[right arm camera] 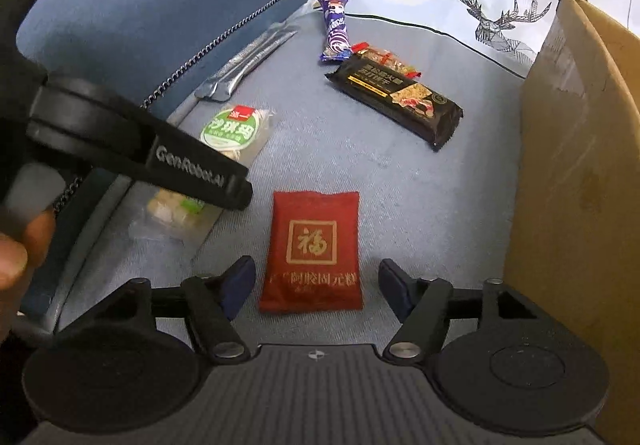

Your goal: Organize snacks

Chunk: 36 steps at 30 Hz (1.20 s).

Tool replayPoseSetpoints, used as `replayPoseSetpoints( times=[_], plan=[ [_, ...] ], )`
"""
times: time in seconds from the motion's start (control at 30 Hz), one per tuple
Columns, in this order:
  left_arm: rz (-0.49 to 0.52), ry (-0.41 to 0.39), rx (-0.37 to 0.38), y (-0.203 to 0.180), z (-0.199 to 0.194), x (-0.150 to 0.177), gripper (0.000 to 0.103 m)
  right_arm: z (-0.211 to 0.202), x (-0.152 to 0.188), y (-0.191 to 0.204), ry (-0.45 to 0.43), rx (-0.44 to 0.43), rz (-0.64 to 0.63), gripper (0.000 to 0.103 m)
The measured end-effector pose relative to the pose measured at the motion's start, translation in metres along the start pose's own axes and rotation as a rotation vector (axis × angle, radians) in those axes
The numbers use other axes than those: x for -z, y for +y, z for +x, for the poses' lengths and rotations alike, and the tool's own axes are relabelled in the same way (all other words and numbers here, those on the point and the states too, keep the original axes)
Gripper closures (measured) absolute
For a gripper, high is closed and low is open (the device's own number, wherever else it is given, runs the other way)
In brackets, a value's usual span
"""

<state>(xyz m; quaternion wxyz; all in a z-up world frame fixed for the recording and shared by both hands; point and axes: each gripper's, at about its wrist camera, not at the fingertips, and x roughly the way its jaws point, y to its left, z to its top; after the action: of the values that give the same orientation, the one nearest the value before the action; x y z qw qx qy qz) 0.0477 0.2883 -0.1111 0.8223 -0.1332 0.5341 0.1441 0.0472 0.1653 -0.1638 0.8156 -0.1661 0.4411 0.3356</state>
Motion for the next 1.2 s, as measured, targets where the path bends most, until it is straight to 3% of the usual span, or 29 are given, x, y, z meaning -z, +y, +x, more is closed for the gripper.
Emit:
replayPoseSetpoints(
  times=[0.3, 0.4, 0.53, 0.63, 0.77, 1.2],
  plan=[
    [0.011, 0.0, -0.006, -0.002, 0.001, 0.0, 0.048, 0.006, -0.003, 0.004, 0.002, 0.014, -0.032, 0.033],
    [0.017, 0.0, -0.01, -0.003, 0.001, 0.0, 0.048, 0.003, -0.002, 0.004, -0.005, 0.007, -0.045, 0.049],
    [0.021, 0.0, -0.015, -0.004, 0.001, 0.0, 0.048, 0.001, -0.002, 0.001, -0.007, 0.005, -0.033, 0.054],
    [0.029, -0.001, -0.019, -0.005, 0.002, 0.0, 0.049, -0.001, -0.002, -0.001, -0.012, 0.007, -0.023, 0.055],
    [0.056, -0.014, -0.049, -0.008, 0.001, 0.0, 0.063, -0.004, -0.003, -0.004, -0.023, 0.02, -0.009, 0.055],
    [0.036, -0.103, 0.0, -0.015, -0.014, -0.004, 0.064, -0.029, -0.012, -0.014, -0.125, 0.056, 0.041, 0.055]
  ],
)
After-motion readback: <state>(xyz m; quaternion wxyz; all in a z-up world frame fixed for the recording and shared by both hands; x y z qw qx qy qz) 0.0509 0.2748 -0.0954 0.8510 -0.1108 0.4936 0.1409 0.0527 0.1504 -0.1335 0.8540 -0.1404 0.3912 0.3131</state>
